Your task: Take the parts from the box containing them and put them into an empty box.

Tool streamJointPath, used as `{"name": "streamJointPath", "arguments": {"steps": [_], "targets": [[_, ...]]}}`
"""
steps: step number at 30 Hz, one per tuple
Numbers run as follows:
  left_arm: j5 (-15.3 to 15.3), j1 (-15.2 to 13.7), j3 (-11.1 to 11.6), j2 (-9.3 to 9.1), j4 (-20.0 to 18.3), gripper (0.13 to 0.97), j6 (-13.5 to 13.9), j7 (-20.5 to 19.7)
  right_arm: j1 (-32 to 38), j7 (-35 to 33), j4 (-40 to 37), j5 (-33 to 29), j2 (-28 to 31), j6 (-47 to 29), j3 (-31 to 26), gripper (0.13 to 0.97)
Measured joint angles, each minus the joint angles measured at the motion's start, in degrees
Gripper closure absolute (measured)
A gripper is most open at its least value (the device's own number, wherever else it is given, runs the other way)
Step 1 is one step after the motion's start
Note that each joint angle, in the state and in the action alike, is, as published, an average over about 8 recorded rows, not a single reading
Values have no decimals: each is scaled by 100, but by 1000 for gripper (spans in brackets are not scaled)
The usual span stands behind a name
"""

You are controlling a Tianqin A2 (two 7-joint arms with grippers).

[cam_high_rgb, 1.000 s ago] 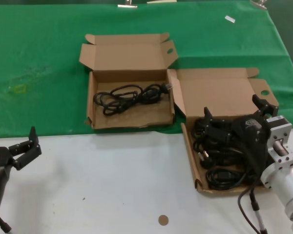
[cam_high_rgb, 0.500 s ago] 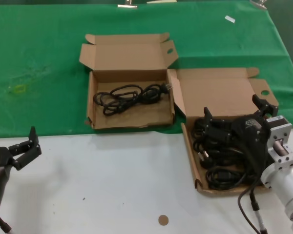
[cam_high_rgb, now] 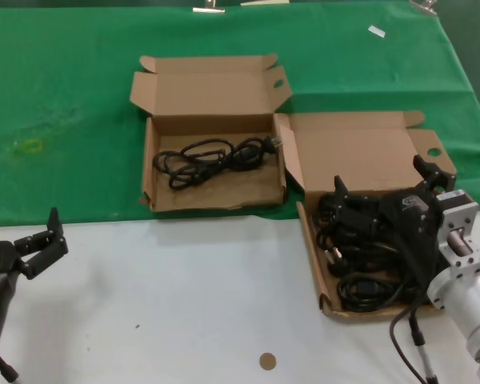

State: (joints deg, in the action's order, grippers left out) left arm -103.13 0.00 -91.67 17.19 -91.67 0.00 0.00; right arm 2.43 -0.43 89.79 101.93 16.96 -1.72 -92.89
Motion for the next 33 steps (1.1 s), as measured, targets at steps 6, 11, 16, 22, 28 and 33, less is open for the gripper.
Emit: {"name": "streamJointPath", "arguments": {"steps": [6, 11, 16, 22, 28, 33], "targets": [[0, 0, 0, 0, 0, 132, 0, 0, 0, 0, 0, 0, 0, 0, 0, 129], [0, 0, 0, 0, 0, 132, 0, 0, 0, 0, 0, 0, 0, 0, 0, 129], [0, 0, 0, 0, 0, 132, 0, 0, 0, 0, 0, 0, 0, 0, 0, 129], [0, 0, 0, 0, 0, 132, 0, 0, 0, 0, 0, 0, 0, 0, 0, 129], [0, 0, 0, 0, 0, 132, 0, 0, 0, 0, 0, 0, 0, 0, 0, 129], [0, 0, 0, 0, 0, 132, 0, 0, 0, 0, 0, 0, 0, 0, 0, 129]]}}
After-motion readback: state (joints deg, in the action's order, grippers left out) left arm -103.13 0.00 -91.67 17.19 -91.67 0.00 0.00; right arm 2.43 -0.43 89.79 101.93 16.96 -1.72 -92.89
